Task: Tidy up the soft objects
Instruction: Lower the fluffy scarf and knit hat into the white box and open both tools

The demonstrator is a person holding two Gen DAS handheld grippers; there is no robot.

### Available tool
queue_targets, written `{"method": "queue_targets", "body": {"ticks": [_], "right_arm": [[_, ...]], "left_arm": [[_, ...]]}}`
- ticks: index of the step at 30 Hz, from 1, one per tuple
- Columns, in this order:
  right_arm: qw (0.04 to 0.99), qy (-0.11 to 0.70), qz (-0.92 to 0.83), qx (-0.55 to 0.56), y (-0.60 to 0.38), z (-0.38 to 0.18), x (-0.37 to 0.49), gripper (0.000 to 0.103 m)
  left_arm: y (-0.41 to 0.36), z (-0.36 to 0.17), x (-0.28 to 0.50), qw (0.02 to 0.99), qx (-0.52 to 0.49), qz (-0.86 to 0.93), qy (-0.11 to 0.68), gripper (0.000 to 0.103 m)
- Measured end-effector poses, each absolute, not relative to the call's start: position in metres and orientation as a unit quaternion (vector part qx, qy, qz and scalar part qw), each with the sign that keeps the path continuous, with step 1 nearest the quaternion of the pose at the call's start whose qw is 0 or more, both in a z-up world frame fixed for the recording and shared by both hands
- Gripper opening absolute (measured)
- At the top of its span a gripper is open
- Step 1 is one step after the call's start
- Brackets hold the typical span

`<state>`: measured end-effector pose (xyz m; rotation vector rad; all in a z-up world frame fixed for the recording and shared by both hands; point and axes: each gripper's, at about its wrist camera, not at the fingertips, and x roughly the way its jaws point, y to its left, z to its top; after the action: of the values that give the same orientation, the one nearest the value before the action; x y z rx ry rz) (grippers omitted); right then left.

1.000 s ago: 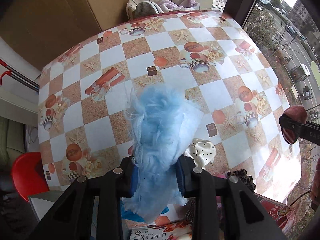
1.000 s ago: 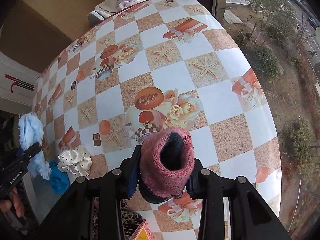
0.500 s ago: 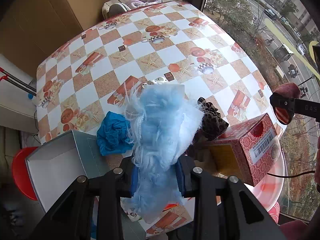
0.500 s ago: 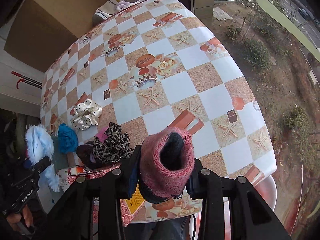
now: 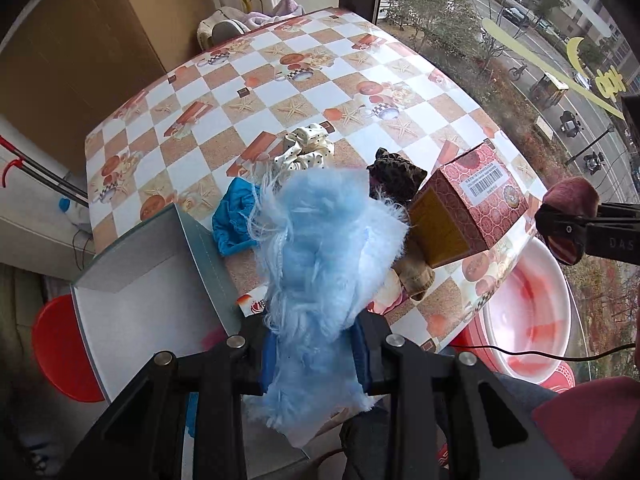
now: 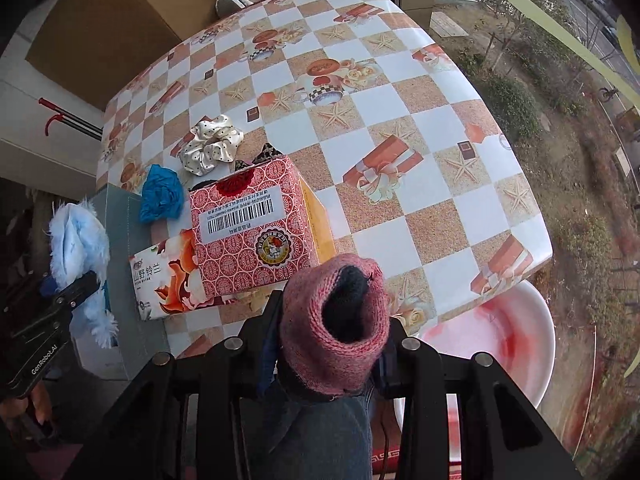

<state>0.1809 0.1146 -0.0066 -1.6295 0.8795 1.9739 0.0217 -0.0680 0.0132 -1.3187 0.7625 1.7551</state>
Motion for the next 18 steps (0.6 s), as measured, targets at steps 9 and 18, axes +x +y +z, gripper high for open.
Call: {"method": "queue_targets", "body": {"ticks": [9, 18], "right_arm": [[0.203, 0.275, 0.746, -0.571, 0.078, 0.024, 0.157, 0.039], [0.116, 0.189, 0.787, -0.576, 0.014, 0.043, 0.098, 0.039]], "left_arm": [[-0.108, 0.019, 0.006, 0.377, -0.513, 0.718, 0.282, 0.034], [-0.156, 0.023, -0.003, 0.347, -0.511, 0.744, 0.255, 0.034]]}}
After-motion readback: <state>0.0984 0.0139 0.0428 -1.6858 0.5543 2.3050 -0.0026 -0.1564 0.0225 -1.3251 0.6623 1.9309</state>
